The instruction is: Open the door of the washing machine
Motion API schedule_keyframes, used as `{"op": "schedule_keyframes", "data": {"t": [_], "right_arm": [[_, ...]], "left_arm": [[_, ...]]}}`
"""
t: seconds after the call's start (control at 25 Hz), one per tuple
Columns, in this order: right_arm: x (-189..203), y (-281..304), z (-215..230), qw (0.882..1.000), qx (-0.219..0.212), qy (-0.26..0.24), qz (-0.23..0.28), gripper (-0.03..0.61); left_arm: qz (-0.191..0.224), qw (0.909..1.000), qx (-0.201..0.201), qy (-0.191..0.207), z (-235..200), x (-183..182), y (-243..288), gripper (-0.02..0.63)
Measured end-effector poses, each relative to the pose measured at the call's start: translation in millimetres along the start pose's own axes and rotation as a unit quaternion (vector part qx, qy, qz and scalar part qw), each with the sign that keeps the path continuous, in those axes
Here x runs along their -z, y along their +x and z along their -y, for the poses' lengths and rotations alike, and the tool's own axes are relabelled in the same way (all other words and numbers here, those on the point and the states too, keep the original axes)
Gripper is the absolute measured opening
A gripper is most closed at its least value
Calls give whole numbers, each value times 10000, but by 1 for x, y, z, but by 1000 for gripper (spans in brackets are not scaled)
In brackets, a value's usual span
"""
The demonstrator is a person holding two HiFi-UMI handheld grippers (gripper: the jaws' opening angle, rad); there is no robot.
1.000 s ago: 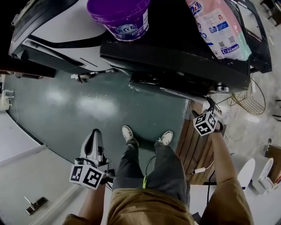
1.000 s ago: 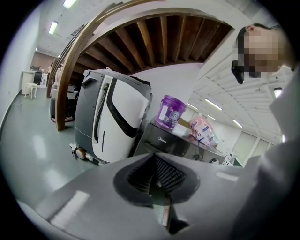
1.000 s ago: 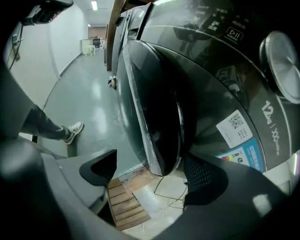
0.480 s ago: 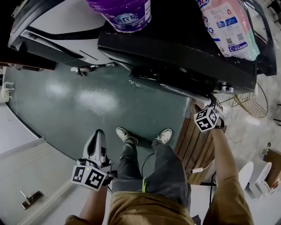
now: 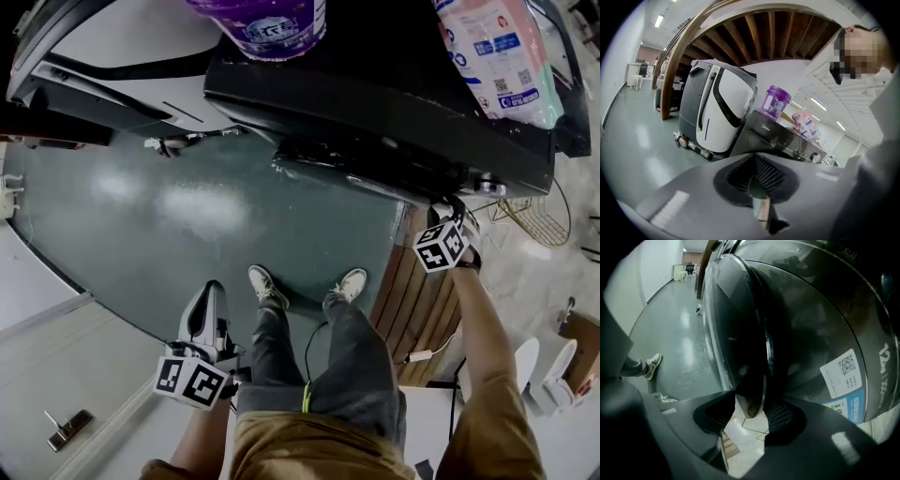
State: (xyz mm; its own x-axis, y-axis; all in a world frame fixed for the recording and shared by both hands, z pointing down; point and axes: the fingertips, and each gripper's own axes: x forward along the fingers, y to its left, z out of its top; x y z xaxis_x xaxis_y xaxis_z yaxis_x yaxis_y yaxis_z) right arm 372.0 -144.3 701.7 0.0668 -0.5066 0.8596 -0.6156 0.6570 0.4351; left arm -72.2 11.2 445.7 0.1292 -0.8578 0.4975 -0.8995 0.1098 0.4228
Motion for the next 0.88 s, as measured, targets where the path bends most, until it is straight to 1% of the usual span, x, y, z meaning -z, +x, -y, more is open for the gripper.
{"op": "schedule_keyframes", "data": {"t": [0.04, 0.24, 0.4, 0.56, 0.68, 0.88], "right_arm": [[0, 0, 1, 10000, 28, -21, -47, 196], [0, 3, 1, 9997, 81, -151, -166, 195], [3, 5, 0, 9989, 79, -263, -370, 192], [4, 5, 1, 9976, 5, -387, -579, 181], [5, 4, 1, 9972, -11, -397, -633, 178], [4, 6, 1, 9962, -38, -491, -721, 172]], "left_arm": [[-28, 10000, 4, -16, -3, 1, 0, 60], [-173, 9998, 40, -96, -15, 13, 6, 60], [-298, 9994, 125, -123, -19, 18, 10, 60], [-381, 9991, 201, -22, -21, 13, 10, 60], [-388, 9989, 246, 34, -23, 7, 12, 60], [-476, 9982, 356, 49, -20, 12, 15, 60]]}}
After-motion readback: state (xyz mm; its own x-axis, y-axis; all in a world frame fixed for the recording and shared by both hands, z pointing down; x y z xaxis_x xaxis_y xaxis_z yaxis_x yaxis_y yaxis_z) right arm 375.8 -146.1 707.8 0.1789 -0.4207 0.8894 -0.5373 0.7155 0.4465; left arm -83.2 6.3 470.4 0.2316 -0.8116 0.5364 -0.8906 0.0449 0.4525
